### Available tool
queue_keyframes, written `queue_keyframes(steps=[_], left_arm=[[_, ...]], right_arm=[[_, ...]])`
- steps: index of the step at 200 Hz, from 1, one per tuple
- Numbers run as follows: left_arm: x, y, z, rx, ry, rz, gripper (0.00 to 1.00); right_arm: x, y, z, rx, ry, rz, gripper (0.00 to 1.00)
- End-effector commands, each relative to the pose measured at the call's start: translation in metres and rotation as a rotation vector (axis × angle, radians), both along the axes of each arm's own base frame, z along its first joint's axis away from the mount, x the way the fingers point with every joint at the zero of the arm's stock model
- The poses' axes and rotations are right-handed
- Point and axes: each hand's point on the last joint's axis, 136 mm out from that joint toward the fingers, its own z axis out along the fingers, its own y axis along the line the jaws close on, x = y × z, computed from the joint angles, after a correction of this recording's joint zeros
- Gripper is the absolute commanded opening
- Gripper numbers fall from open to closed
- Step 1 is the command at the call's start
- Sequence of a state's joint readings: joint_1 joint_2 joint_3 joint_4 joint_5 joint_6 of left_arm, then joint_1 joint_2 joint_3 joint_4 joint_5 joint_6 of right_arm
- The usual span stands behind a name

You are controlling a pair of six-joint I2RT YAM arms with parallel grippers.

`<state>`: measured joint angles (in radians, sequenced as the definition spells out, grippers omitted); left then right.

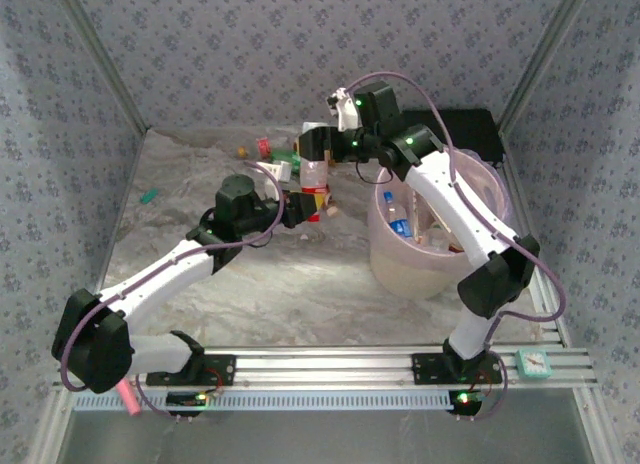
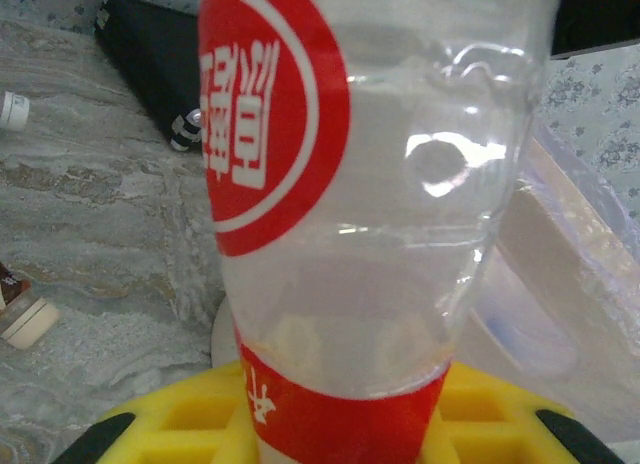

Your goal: Put the plastic bottles in the bin

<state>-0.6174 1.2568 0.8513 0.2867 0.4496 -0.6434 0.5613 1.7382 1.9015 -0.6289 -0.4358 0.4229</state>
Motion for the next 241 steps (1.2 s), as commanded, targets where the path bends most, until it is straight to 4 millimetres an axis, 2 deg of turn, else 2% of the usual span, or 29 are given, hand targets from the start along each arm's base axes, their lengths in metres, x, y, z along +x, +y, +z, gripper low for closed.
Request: queue_keyframes(steps=[1,15,35,47,53,72,78,86,104,127,149,180,209,222,241], left_arm=[[-0.005,-0.004,0.019,-0.028,-0.068,-0.034,0.11],[-0.006,-0.004,0.019,-0.032,-0.067,-0.033,0.11],[-0.005,-0.002,0.018,-0.033,-0.064,-0.023,0.11],[-0.005,-0.001,0.019,-0.033,-0.062,-0.016,0.15],[-0.004,-0.001,0.019,-0.032,-0.062,-0.012,0.25],[-0.002,0.001,0.019,-0.024,-0.057,0.006,0.71],[-0.002,0.002,0.019,-0.020,-0.057,0.010,0.82],[-0.002,0.004,0.018,-0.013,-0.051,0.021,0.90],[0.003,0.010,0.012,0.011,-0.037,0.072,0.99],[0.024,0.025,-0.007,0.046,-0.011,0.214,1.00],[0.042,0.029,-0.033,0.086,0.076,0.301,0.99],[0.064,0.042,-0.073,0.216,0.232,0.442,0.97],[0.078,0.042,-0.097,0.282,0.319,0.494,0.93],[0.085,0.037,-0.108,0.301,0.350,0.501,0.91],[0.097,0.028,-0.121,0.327,0.364,0.491,0.88]], right_arm=[[0.003,0.003,0.013,0.030,-0.025,0.002,0.67],[0.005,0.003,0.018,0.042,-0.049,-0.002,0.54],[0.003,0.004,0.023,0.051,-0.060,0.007,0.51],[0.002,0.004,0.027,0.051,-0.069,0.010,0.51],[0.001,0.003,0.029,0.052,-0.076,0.011,0.51],[0.000,-0.001,0.044,0.051,-0.114,0.014,0.50],[-0.001,-0.004,0.048,0.039,-0.121,0.012,0.50],[-0.003,-0.009,0.061,0.034,-0.151,0.008,0.50],[-0.007,-0.029,0.089,0.011,-0.215,-0.028,0.49],[-0.016,-0.064,0.121,0.007,-0.298,-0.118,0.49],[-0.031,-0.104,0.147,0.016,-0.346,-0.220,0.47],[-0.057,-0.169,0.159,-0.048,-0.363,-0.373,0.46],[-0.070,-0.224,0.135,-0.173,-0.302,-0.507,0.43],[-0.068,-0.235,0.114,-0.222,-0.258,-0.532,0.42],[-0.065,-0.239,0.082,-0.283,-0.174,-0.530,0.42]])
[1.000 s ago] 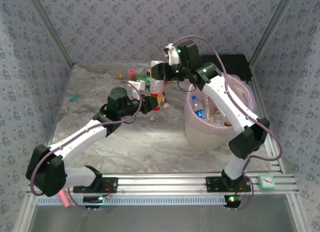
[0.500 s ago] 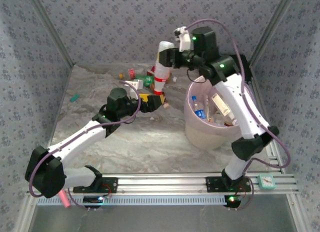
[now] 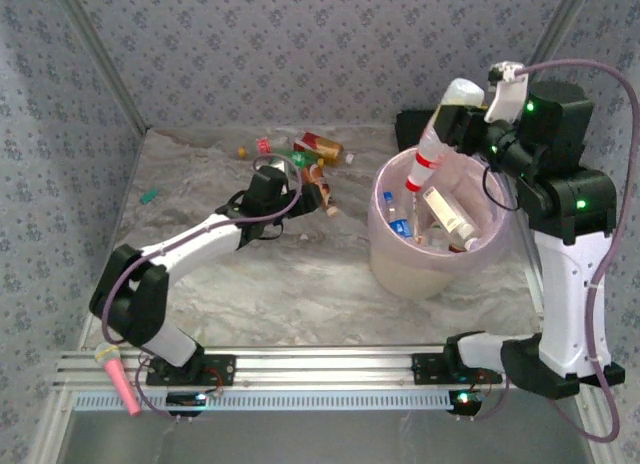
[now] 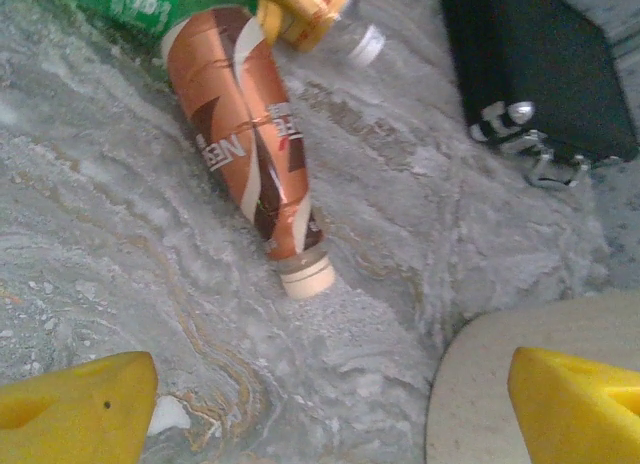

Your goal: Put the plastic bottles in the bin

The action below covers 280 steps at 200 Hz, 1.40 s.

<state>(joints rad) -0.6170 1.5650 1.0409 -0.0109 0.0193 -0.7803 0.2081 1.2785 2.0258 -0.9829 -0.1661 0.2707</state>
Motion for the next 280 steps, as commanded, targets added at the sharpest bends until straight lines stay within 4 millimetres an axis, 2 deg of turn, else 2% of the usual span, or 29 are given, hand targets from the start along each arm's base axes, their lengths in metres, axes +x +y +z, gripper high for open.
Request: queue_keyframes(steps=[1,40,68,95,146,182,202,222,250,280], left_arm=[[0.016,-0.002,-0.009,0.032,0.034,0.039,0.88],[0.034,-0.009,-0.031,0.088,0.087,0.035,0.85],[0.044,-0.016,-0.046,0.102,0.134,0.026,0.88],[0.046,-0.020,-0.057,0.120,0.166,0.017,0.90],[0.047,-0.013,-0.074,0.174,0.192,0.032,0.89],[0.048,-0.014,-0.079,0.186,0.202,0.029,0.88],[0.048,-0.013,-0.082,0.193,0.205,0.030,0.87],[0.049,-0.013,-0.085,0.197,0.210,0.031,0.87],[0.049,-0.016,-0.090,0.202,0.219,0.025,0.88],[0.049,-0.022,-0.093,0.207,0.223,0.001,0.89]], right_arm=[[0.011,-0.009,-0.068,-0.102,0.210,-0.035,0.42],[0.008,-0.019,-0.117,-0.202,0.380,-0.054,0.43],[0.011,-0.017,-0.149,-0.242,0.468,-0.027,0.43],[0.014,-0.011,-0.172,-0.252,0.544,0.014,0.44],[0.016,-0.002,-0.222,-0.238,0.678,0.055,0.44],[0.014,0.001,-0.247,-0.215,0.739,0.062,0.46],[0.014,0.000,-0.256,-0.205,0.756,0.056,0.48],[0.015,-0.002,-0.257,-0.209,0.743,0.046,0.56],[0.015,-0.002,-0.236,-0.196,0.684,0.045,0.65],[0.013,-0.006,-0.217,-0.204,0.643,0.027,0.80]])
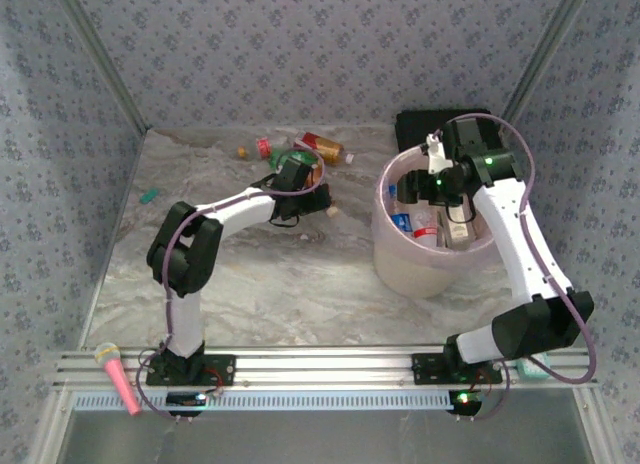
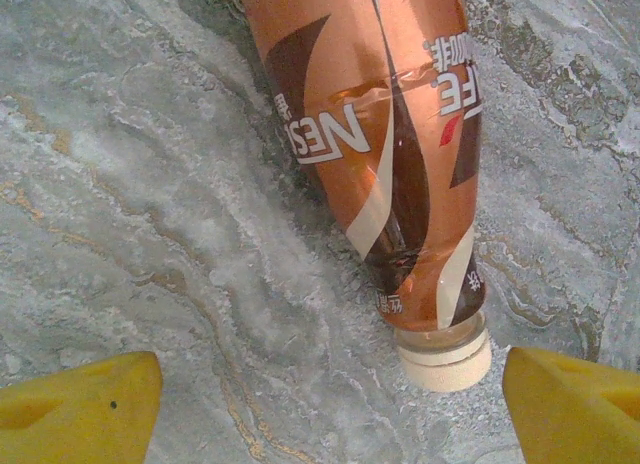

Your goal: Put the plastic bottles in the bin

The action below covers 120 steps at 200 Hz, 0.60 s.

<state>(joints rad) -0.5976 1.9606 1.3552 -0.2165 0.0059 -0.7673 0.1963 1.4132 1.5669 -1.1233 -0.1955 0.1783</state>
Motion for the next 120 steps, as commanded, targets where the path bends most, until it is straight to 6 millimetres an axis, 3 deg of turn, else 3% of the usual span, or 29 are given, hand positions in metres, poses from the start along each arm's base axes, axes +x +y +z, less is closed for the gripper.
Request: queue_keyframes(steps=[1,31,73,91,120], left_arm=[[0.004,-0.006,-0.003,0.026,0.000,-0.022,0.89],[0.005,-0.013,-0.005,0.003,0.008,-0.033,0.94],[0.012,-0.017,-0.006,0.017,0.007,-0.015,0.99],[0.015,-0.018,-0.009,0.020,0.009,0.000,0.97],[0.019,-0.018,-0.018,0.035,0.026,0.013,0.91]], right_arm=[[-0.005,-0.011,0.024,-0.020,-0.054,-0.033,0.80],[-0.012,-0.012,0.044,-0.013,-0.112,-0.032,0.85],[-0.022,-0.020,0.072,-0.012,-0.196,-0.056,0.85],[-0.020,-0.024,0.071,-0.023,-0.208,-0.079,0.79],[-0.006,-0.023,0.054,-0.049,-0.165,-0.069,0.68]])
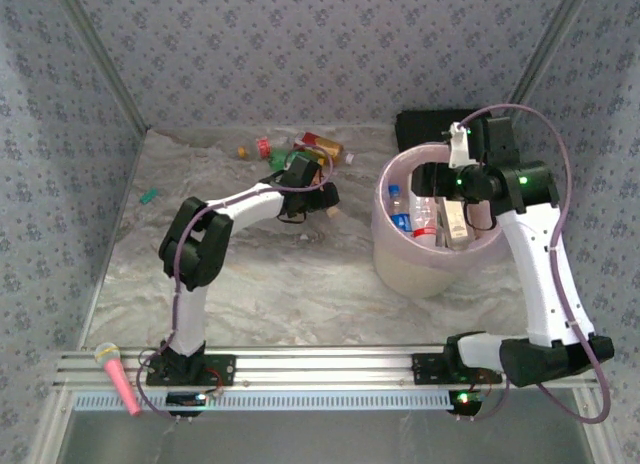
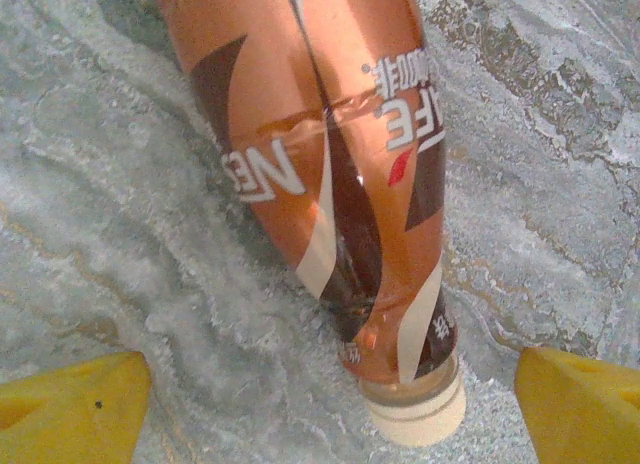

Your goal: Put the plastic bottles in the bin

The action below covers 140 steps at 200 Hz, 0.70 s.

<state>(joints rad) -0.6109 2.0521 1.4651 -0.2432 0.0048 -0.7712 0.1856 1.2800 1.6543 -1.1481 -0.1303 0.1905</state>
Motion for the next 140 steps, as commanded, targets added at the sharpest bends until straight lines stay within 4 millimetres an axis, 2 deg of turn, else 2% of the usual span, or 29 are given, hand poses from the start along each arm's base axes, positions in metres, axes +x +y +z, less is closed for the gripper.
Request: queue_keyframes(steps=[1,19,46,65,84,103,123,140], left_arm=[[0.005,0.001,-0.012,0.034,0.020,0.023,0.91],[0.008,0.001,-0.017,0.046,0.025,0.031,0.89],[0.010,0.002,-0.027,0.054,0.039,0.042,0.86],[0.010,0.002,-0.031,0.055,0.049,0.039,0.84],[0.009,0.002,-0.034,0.057,0.052,0.039,0.81],[0.009,0.003,-0.037,0.061,0.056,0.041,0.77],[0.008,0.004,-0.040,0.064,0.063,0.041,0.72],[0.007,0.005,-0.043,0.065,0.066,0.041,0.68]], right_arm=[[0.012,-0.005,-0.013,-0.039,0.036,-0.015,0.68],[0.020,-0.001,-0.025,-0.033,0.049,-0.008,0.61],[0.025,-0.001,-0.044,-0.040,0.090,-0.018,0.58],[0.027,0.001,-0.048,-0.027,0.093,-0.015,0.55],[0.025,-0.001,-0.035,-0.024,0.063,-0.022,0.52],[0.020,-0.001,-0.012,-0.008,0.006,-0.021,0.59],[0.010,0.000,0.011,0.019,-0.061,-0.018,0.61],[0.002,0.001,0.023,0.041,-0.100,-0.011,0.60]])
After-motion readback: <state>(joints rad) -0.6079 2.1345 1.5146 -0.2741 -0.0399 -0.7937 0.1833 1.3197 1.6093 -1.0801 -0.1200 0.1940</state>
